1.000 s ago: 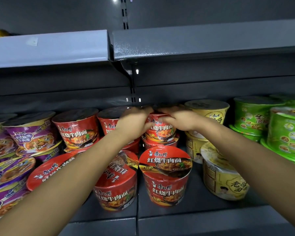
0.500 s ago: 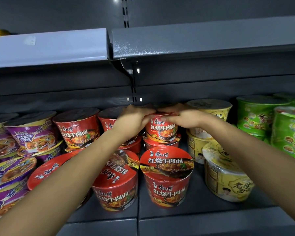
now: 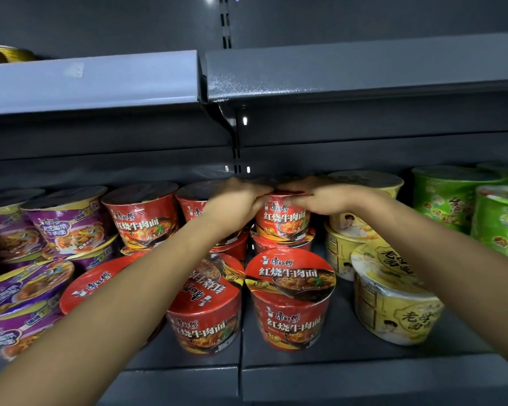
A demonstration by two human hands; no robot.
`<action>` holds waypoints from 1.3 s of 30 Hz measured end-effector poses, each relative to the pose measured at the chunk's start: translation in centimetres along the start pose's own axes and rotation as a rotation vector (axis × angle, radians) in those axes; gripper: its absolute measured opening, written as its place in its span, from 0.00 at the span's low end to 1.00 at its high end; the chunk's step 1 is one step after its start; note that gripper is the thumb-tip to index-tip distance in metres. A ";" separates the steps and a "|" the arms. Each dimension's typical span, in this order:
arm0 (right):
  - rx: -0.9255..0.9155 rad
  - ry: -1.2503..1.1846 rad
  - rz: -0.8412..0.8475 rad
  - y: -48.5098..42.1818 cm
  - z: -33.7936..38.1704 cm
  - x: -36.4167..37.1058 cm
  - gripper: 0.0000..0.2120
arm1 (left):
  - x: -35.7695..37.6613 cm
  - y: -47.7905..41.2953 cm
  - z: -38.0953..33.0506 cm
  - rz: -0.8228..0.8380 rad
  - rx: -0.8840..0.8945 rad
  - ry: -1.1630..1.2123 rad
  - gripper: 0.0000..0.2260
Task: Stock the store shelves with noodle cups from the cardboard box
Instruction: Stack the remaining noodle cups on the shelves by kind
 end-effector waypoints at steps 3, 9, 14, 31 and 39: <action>-0.055 0.022 -0.065 0.4 1.1 -0.9 0.22 | 0.3 0.3 0.1 0.124 -0.069 -0.028 0.19; -0.009 0.070 -0.121 0.6 1.1 -1.3 0.21 | -1.7 1.5 -0.1 0.055 -0.108 -0.079 0.17; -0.047 0.132 -0.219 0.5 1.9 -1.2 0.18 | -3.2 2.8 0.1 0.064 -0.151 -0.190 0.15; 0.019 0.033 -0.167 0.7 1.3 -0.9 0.20 | -3.0 5.6 0.8 0.036 -0.157 -0.206 0.17; -0.229 0.129 -0.295 2.1 8.5 2.0 0.19 | -4.4 8.5 1.5 0.007 -0.183 -0.174 0.17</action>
Point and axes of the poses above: each hand's wrist, its own y-axis away from the middle knuckle, its own x-axis out of the palm, z = x × y, the point moved 8 cm from there along -y, towards the middle knuckle, and after that the axes turned 15 degrees about -y, right-handed, at the moved point
